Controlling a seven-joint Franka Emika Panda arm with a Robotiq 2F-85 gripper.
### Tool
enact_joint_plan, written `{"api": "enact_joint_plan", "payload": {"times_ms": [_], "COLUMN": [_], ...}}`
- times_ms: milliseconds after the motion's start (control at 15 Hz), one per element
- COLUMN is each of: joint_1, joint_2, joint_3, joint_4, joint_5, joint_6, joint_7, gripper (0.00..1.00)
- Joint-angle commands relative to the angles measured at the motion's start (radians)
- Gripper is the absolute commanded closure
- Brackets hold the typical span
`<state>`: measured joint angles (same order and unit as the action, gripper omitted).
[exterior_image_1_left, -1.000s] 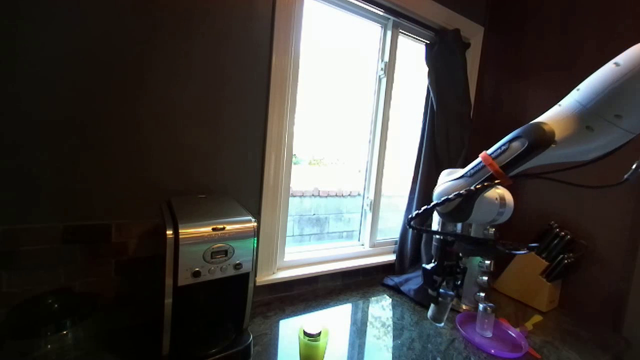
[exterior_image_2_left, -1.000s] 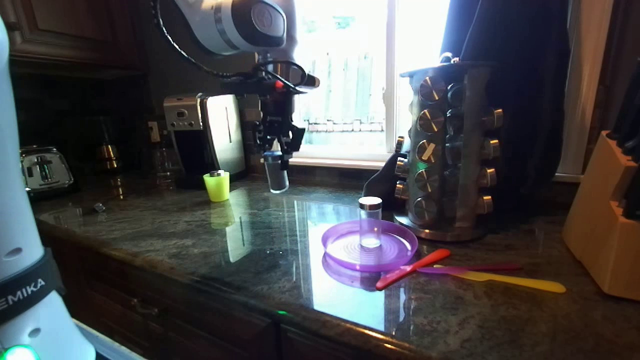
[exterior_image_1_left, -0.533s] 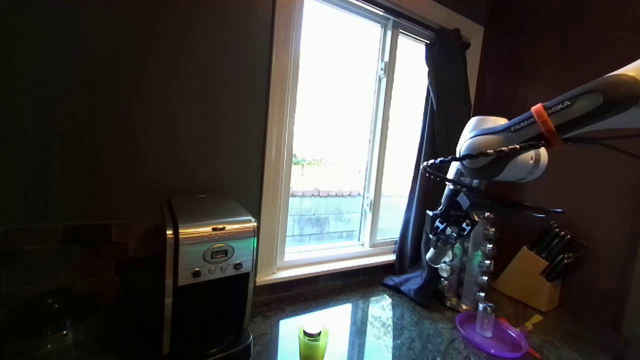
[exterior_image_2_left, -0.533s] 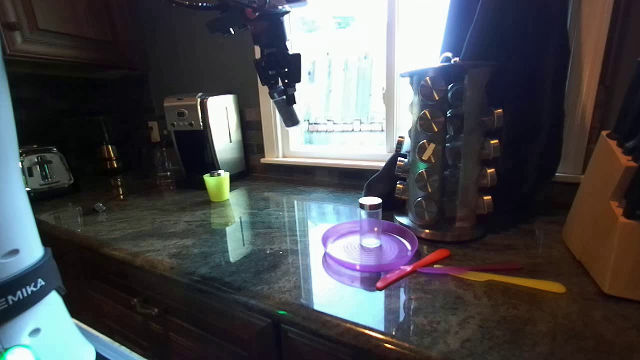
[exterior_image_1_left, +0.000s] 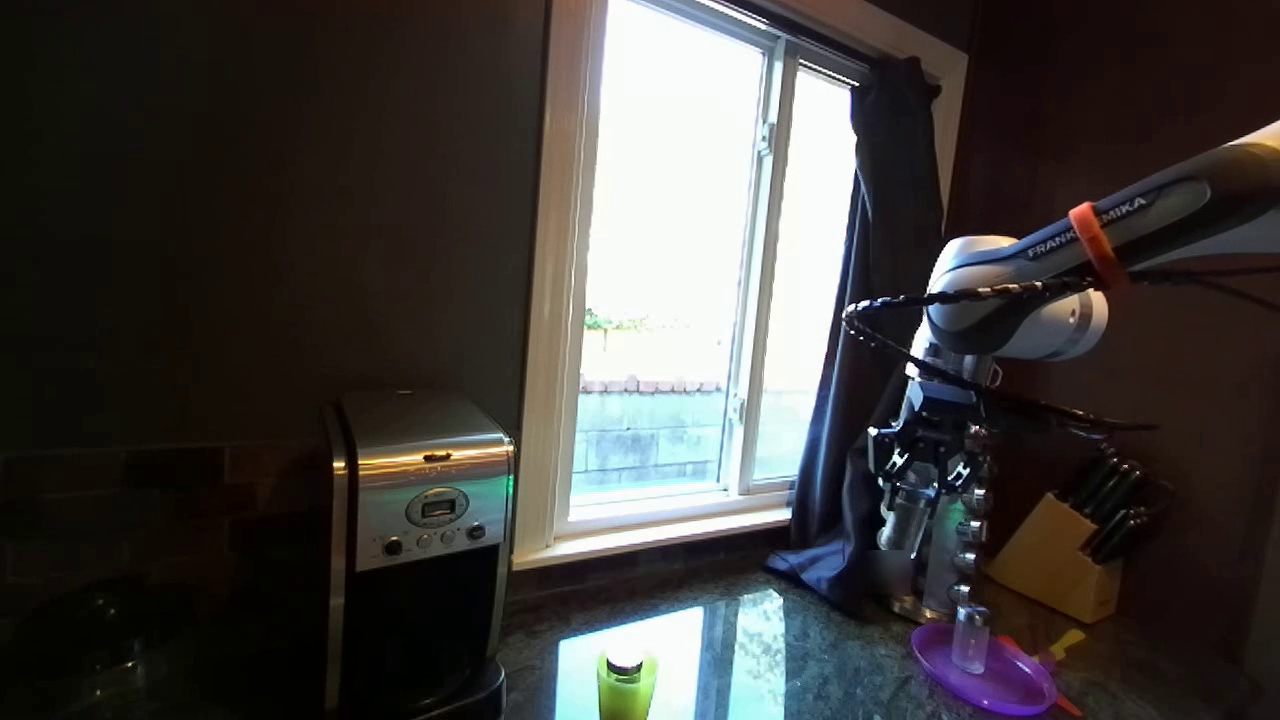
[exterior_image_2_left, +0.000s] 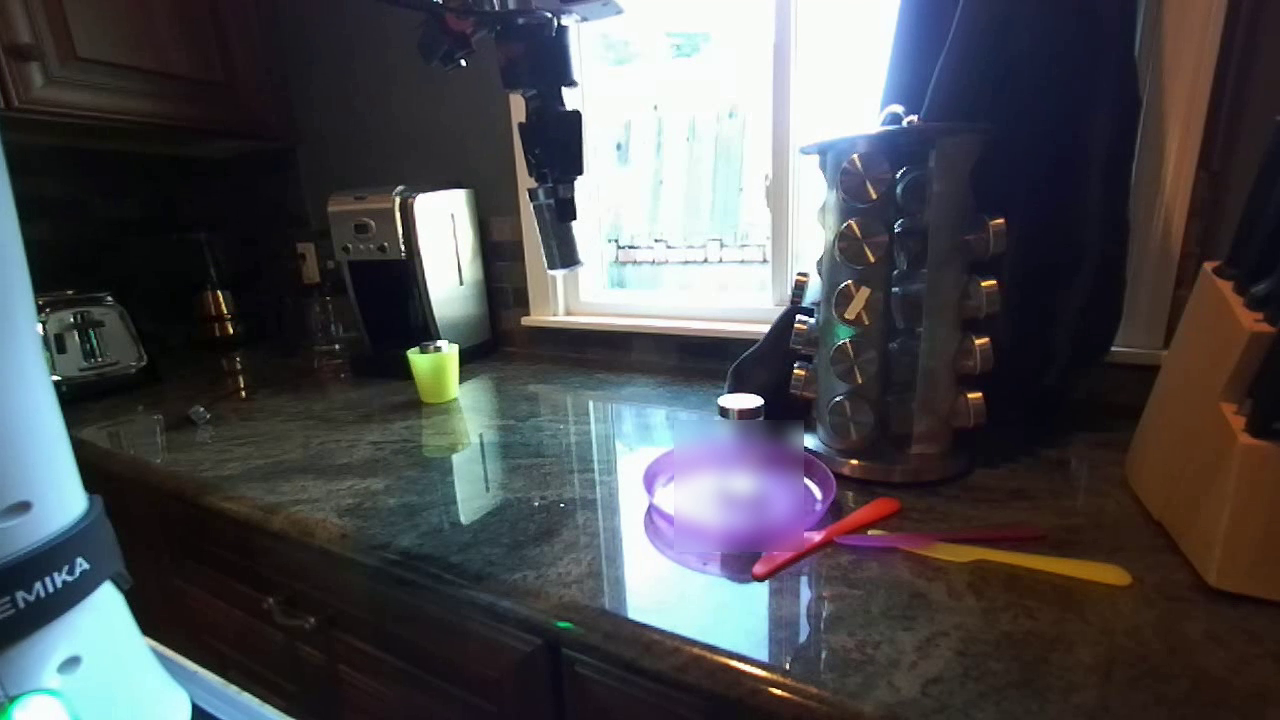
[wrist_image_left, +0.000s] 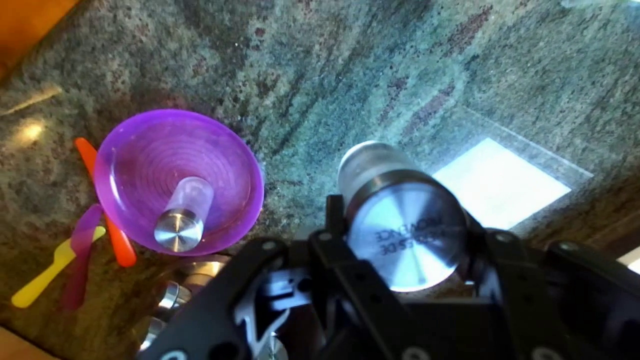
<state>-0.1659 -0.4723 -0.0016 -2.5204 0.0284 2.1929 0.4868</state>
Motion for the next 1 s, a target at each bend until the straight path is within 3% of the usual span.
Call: {"api": "enact_joint_plan", "payload": {"times_ms": [0, 400, 467, 800, 867, 933], "joint_1": [0.004, 0.064, 0.035, 0.049, 0.049, 0.035], "joint_2": [0.037, 0.098, 0.080, 0.096, 0.097, 0.094], "joint_3": [-0.002, -0.061, -0.027, -0.045, -0.045, -0.025], "joint_4": [0.012, 0.043, 0.016, 0.032, 0.033, 0.017], "joint_5": [0.049, 0.190, 0.131, 0.163, 0.163, 0.138], "joint_6": [-0.035, -0.145, -0.090, -0.117, -0.117, -0.032], "joint_7": [0.019, -0.174, -0.105, -0.156, -0.156, -0.102], "gripper": [0.76, 0.76, 0.51, 0.51, 0.76, 0.76]}}
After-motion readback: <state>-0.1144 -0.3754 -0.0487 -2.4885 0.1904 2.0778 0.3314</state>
